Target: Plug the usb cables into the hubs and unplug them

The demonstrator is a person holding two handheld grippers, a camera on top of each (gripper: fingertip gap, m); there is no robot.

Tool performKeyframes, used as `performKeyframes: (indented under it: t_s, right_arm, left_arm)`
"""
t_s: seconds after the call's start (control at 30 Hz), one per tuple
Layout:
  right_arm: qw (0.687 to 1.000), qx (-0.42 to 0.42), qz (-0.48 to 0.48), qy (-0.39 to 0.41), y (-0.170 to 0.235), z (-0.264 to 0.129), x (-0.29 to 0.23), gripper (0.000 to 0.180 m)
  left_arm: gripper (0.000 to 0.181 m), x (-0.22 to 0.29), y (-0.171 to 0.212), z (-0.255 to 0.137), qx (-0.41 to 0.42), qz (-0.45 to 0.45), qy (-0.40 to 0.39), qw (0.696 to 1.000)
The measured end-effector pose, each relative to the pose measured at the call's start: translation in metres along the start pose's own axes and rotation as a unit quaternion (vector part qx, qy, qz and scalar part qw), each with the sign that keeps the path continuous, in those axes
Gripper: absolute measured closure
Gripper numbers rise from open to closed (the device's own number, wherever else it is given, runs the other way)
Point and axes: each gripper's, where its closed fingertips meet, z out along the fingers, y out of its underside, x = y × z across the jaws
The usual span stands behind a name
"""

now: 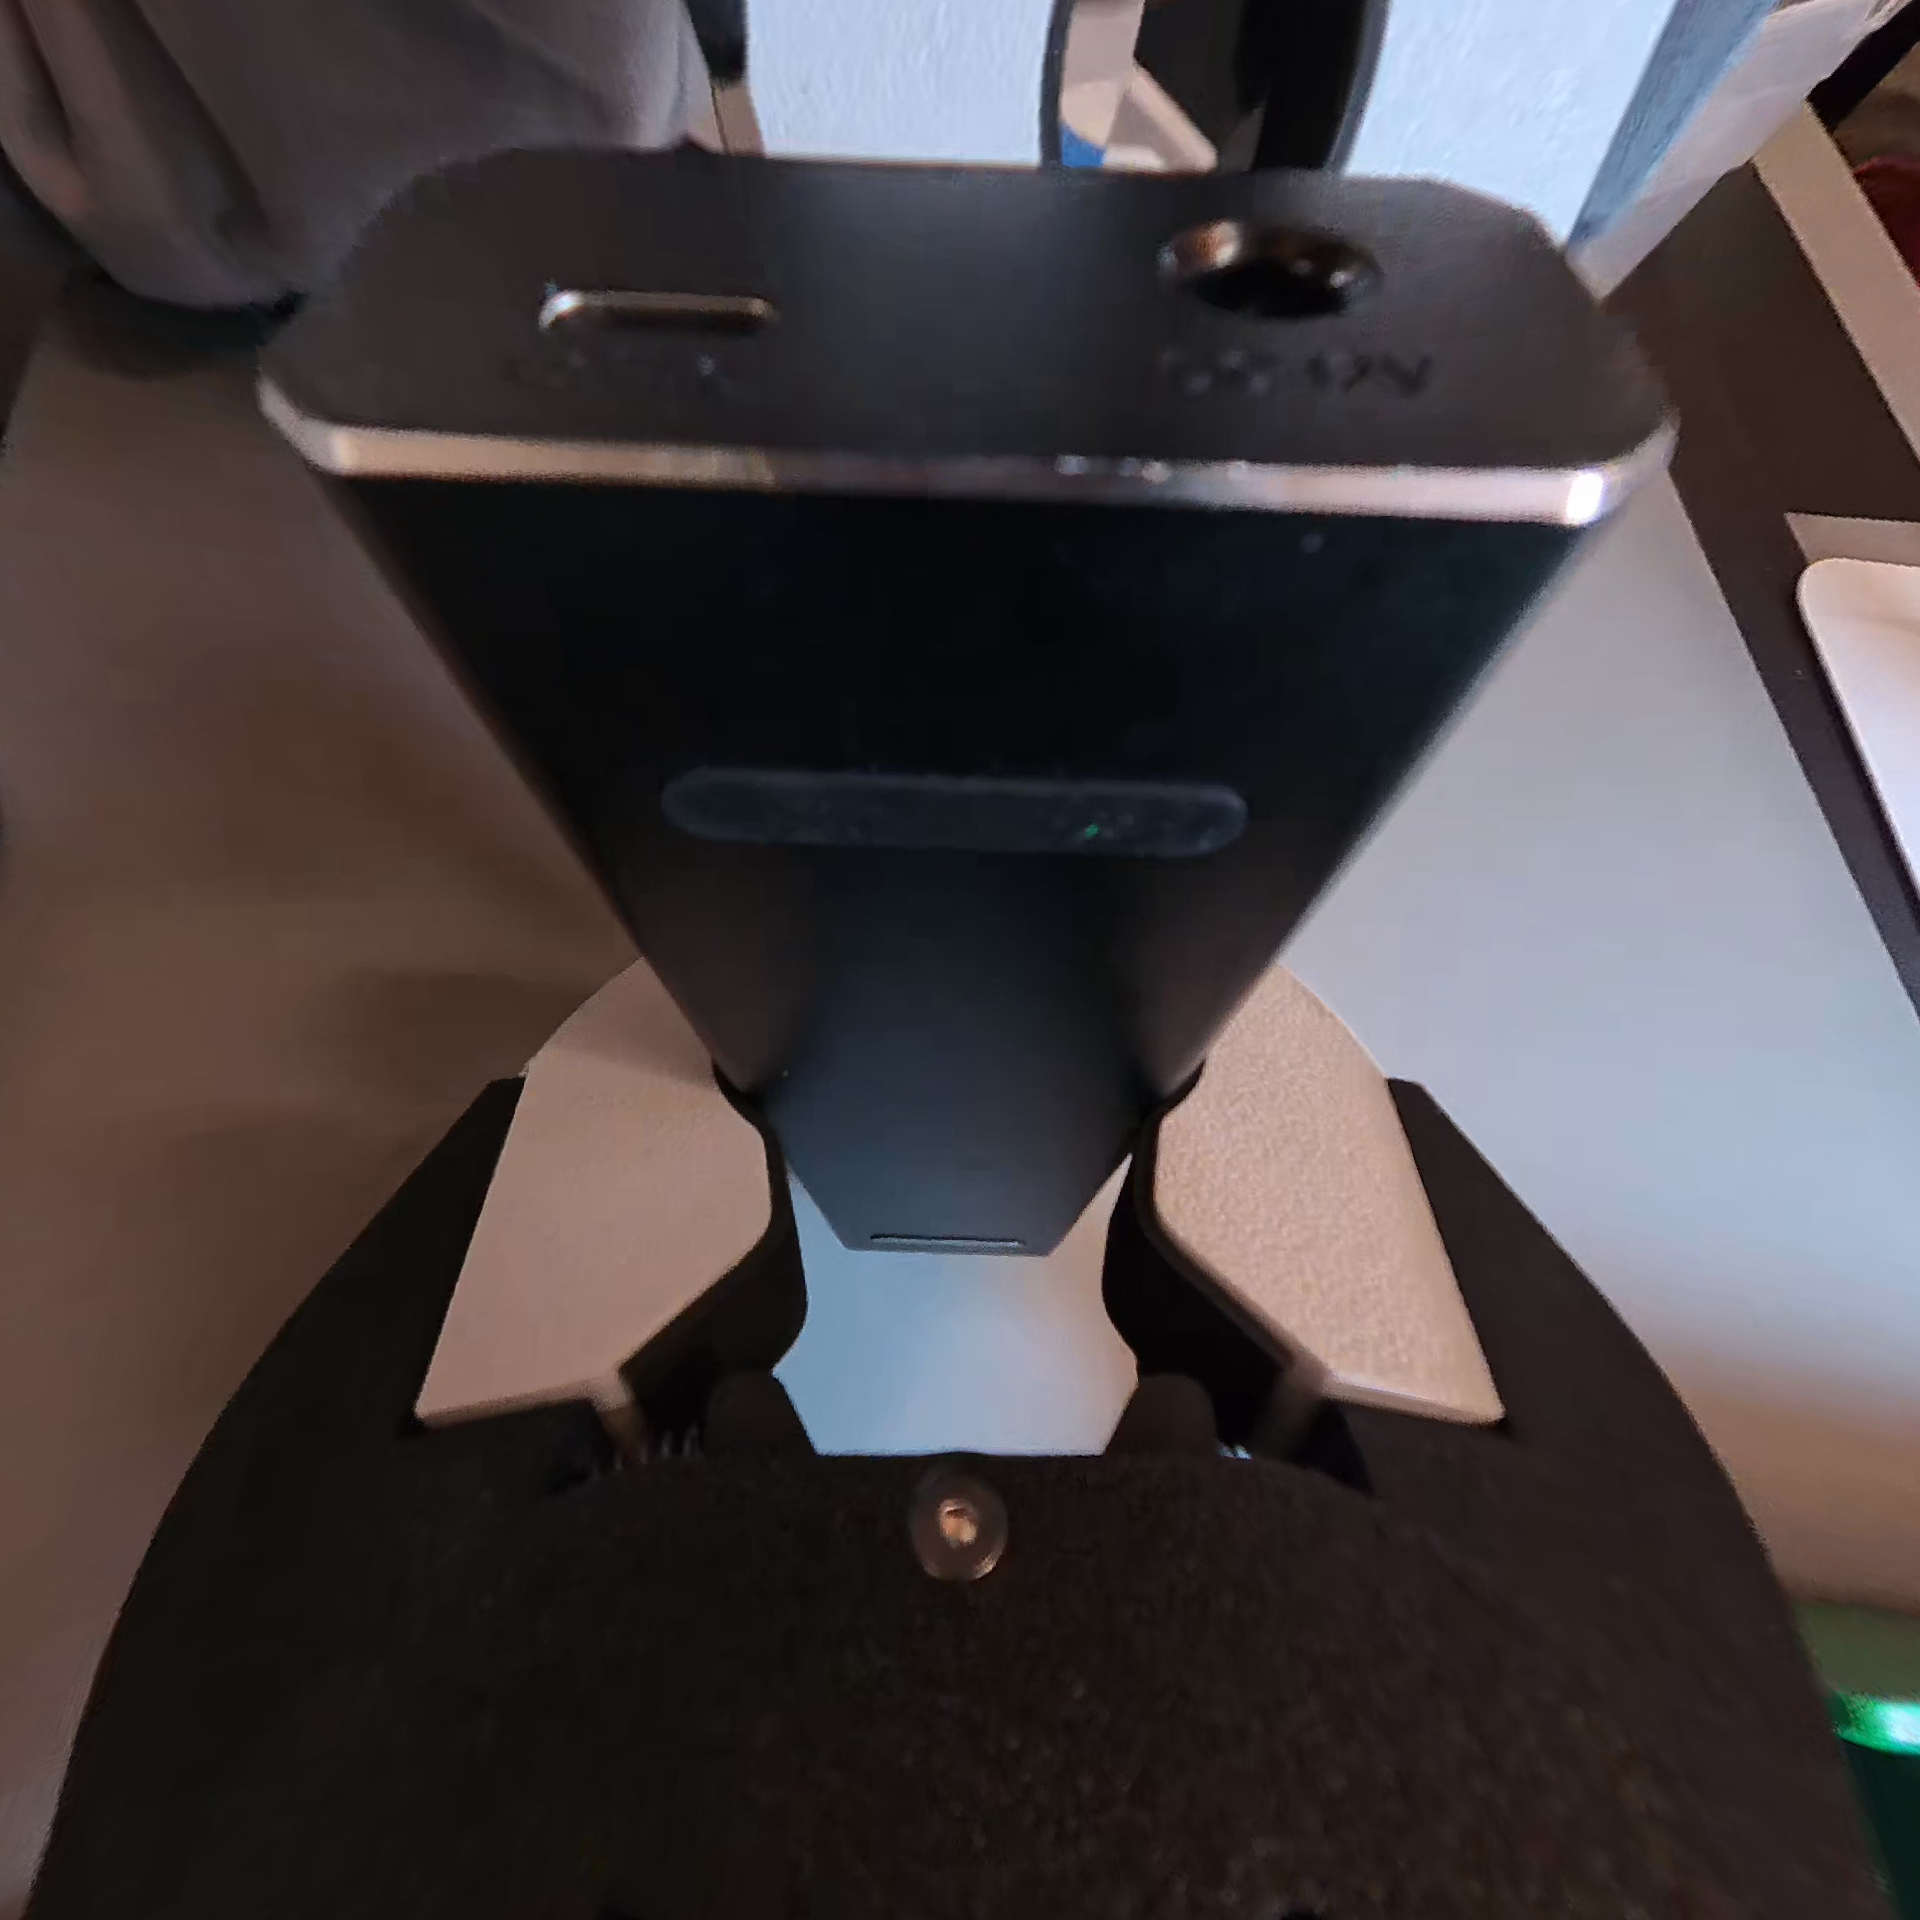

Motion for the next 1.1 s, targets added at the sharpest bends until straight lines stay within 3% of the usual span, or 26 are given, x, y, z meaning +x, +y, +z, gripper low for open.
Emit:
performKeyframes:
  t_s: [0.33,0.47,0.6,0.73,0.8,0.87,1.07,1.1]
  right_arm:
    - [1.000,-0.023,0.006,-0.013,0.012,0.004,-0.006,0.108]
    - [0.999,0.026,0.032,-0.007,0.001,-0.004,0.002,0.108]
    - [0.994,0.092,0.048,-0.033,-0.016,-0.024,-0.004,0.108]
    - [0.989,0.115,0.060,-0.077,-0.016,-0.031,-0.020,0.108]
    - [0.985,0.121,0.058,-0.104,-0.020,-0.031,-0.031,0.108]
    - [0.986,0.121,0.049,-0.105,-0.027,-0.029,-0.037,0.108]
    - [0.990,0.137,0.021,-0.024,-0.041,-0.038,-0.028,0.107]
    - [0.989,0.147,0.011,-0.010,-0.046,-0.041,-0.027,0.098]
  left_arm:
    - [0.167,0.002,0.003,0.011,0.003,0.020,0.020,1.000]
    - [0.165,-0.004,-0.010,0.002,0.065,0.039,-0.002,0.997]
    - [0.131,-0.002,-0.035,-0.013,0.153,0.056,-0.012,0.986]
    - [0.109,0.023,-0.065,-0.020,0.232,0.067,0.029,0.970]
    - [0.106,0.026,-0.070,-0.007,0.219,0.078,0.007,0.973]
    - [0.116,0.035,-0.076,0.003,0.212,0.085,0.010,0.973]
    - [0.118,0.037,-0.075,-0.007,0.165,0.069,-0.017,0.984]
    - [0.119,0.036,-0.072,-0.004,0.150,0.065,-0.021,0.986]
